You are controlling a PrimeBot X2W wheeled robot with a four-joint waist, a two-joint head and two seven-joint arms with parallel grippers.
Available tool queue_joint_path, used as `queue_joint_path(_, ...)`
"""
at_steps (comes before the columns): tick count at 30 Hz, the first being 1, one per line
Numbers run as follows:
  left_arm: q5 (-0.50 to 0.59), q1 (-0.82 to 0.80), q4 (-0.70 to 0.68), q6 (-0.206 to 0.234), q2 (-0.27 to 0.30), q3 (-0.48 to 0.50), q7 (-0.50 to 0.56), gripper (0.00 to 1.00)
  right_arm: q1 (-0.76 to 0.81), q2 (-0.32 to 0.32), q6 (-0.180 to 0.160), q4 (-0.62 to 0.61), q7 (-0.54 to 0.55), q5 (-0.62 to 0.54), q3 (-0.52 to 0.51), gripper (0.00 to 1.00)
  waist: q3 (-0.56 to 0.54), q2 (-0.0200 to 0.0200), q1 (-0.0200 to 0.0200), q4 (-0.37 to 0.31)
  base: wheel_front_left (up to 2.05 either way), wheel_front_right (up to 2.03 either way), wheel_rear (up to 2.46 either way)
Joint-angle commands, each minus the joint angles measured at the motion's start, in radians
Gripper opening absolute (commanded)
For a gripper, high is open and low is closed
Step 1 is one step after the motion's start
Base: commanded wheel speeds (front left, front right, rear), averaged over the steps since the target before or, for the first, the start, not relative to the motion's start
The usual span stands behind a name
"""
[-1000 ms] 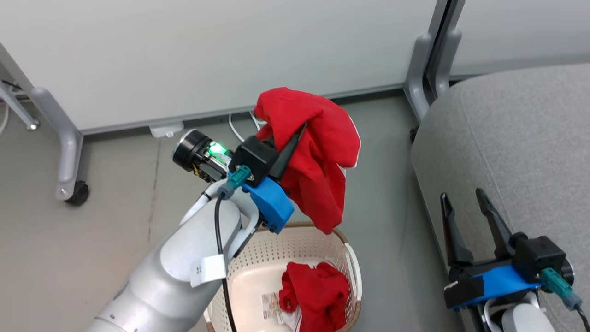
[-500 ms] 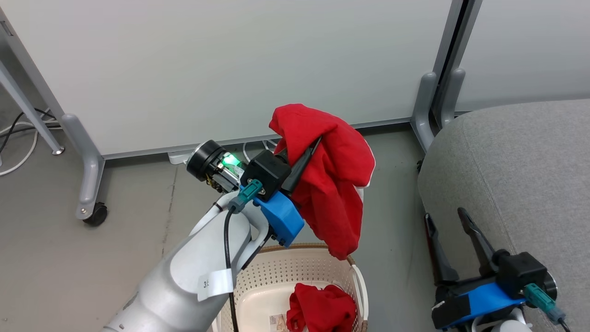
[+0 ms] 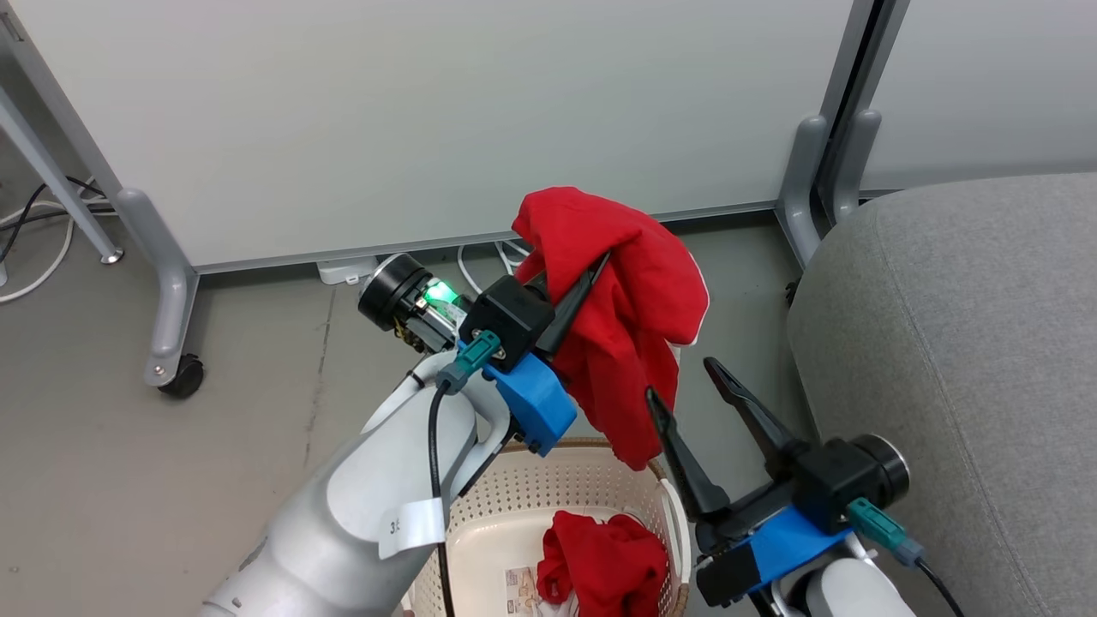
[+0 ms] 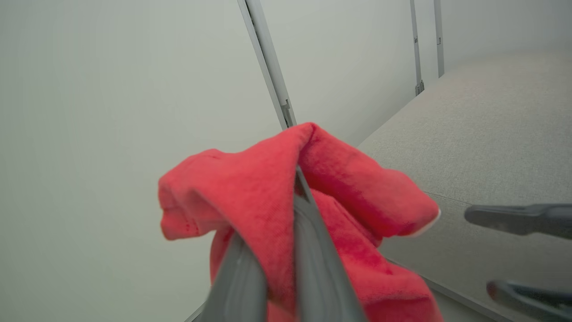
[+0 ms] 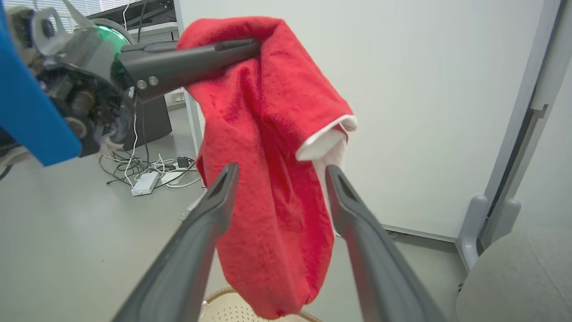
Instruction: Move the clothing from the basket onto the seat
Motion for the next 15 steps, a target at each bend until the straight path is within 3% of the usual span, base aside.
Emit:
queue_joint_path(1, 0.006, -0.011, -0.003, -0.002, -0.001, 0.005, -0.005, 0.00, -0.013, -0.004, 0.000, 0.007, -0.004, -0.002, 0.007, 1.00, 0.005, -0.0001, 0.0001, 0.002, 0.00, 0.00, 0.00)
queue_joint_path(15, 0.022, -0.054, -0.020, -0.012, -0.036, -0.036, -0.005, 0.00, -0.236, -0.004, 0.000, 0.181, -0.004, 0.005, 0.088, 1.00, 0.064, -0.0001, 0.0001, 0.037, 0.00, 0.00, 0.00)
